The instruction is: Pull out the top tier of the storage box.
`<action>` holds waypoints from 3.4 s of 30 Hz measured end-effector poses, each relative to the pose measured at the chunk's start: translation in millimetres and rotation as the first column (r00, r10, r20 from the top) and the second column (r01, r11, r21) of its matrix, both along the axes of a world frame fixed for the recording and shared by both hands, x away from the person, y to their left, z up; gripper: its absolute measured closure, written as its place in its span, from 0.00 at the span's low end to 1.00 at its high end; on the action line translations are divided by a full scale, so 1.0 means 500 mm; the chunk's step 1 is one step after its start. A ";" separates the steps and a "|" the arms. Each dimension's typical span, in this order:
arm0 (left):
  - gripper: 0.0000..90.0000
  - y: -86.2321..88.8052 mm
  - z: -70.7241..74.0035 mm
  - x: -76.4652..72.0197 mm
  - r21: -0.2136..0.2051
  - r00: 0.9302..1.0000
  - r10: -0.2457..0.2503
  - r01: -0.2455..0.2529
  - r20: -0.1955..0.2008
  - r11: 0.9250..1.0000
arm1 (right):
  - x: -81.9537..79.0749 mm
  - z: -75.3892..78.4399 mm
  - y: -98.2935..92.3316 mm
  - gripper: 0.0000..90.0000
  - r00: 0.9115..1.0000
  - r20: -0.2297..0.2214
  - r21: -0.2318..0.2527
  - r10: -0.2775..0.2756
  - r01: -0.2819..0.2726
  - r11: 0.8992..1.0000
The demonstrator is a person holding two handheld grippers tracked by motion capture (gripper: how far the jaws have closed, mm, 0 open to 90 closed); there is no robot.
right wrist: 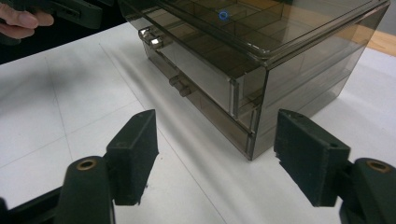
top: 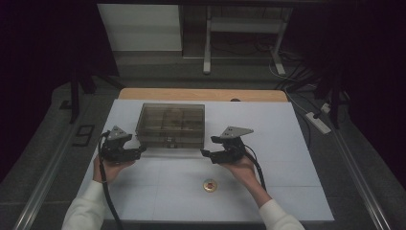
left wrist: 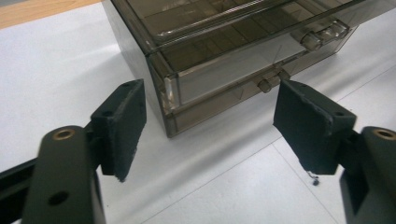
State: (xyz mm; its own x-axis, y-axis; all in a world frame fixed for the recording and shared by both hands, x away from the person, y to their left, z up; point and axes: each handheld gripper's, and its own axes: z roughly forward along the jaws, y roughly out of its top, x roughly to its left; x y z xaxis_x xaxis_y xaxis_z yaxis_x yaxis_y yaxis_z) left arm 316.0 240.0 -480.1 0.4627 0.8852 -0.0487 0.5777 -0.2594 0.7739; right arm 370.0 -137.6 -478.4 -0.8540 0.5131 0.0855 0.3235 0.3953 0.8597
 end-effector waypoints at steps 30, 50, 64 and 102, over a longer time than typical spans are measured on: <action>0.57 0.007 -0.013 0.020 0.027 1.000 0.001 -0.001 0.010 1.000 | 0.017 -0.010 0.028 0.66 0.999 0.038 -0.015 -0.014 0.015 1.000; 0.80 0.013 -0.015 0.010 0.044 1.000 -0.012 0.011 0.028 0.999 | 0.017 -0.014 0.029 0.91 0.996 0.083 -0.045 -0.028 0.032 0.998; 0.80 0.014 -0.014 0.003 0.045 1.000 -0.014 0.013 0.025 0.999 | 0.012 -0.012 0.028 0.91 0.997 0.073 -0.043 -0.013 0.017 0.999; 0.81 0.011 -0.013 -0.021 0.062 0.999 -0.022 0.021 0.026 0.998 | -0.006 -0.007 0.026 0.91 0.996 0.089 -0.053 -0.009 0.014 0.998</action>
State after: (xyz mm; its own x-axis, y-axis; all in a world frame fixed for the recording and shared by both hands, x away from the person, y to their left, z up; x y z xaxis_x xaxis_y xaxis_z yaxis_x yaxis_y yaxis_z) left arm 305.5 245.4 -486.5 0.4820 0.8760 0.0184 0.5510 -0.3194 0.7709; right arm 367.2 -124.4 -481.8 -0.8511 0.5248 -0.0180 0.2520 0.4383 0.8628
